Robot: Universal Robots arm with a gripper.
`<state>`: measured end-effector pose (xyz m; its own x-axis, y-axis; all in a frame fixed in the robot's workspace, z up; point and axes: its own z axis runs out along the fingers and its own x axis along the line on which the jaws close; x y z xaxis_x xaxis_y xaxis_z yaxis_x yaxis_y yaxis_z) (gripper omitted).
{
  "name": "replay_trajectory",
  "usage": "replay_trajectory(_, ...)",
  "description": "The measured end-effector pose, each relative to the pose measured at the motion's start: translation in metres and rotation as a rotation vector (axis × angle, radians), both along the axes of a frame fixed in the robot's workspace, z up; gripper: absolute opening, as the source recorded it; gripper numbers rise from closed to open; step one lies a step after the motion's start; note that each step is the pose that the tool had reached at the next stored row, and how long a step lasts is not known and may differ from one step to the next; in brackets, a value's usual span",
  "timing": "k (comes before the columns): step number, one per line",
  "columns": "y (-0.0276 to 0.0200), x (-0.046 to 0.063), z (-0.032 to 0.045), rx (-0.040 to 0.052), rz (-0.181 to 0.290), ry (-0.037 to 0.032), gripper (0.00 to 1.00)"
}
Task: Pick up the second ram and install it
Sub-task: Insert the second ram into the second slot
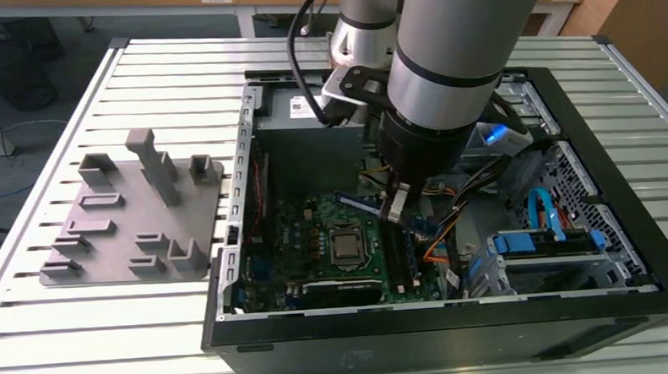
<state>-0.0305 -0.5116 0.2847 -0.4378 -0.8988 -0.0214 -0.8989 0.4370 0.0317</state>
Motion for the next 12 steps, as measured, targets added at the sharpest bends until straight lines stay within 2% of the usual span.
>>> replay_trajectory(12, 0.0000, 0.0000, -0.0004, -0.0002, -0.118, 0.0000, 0.14)
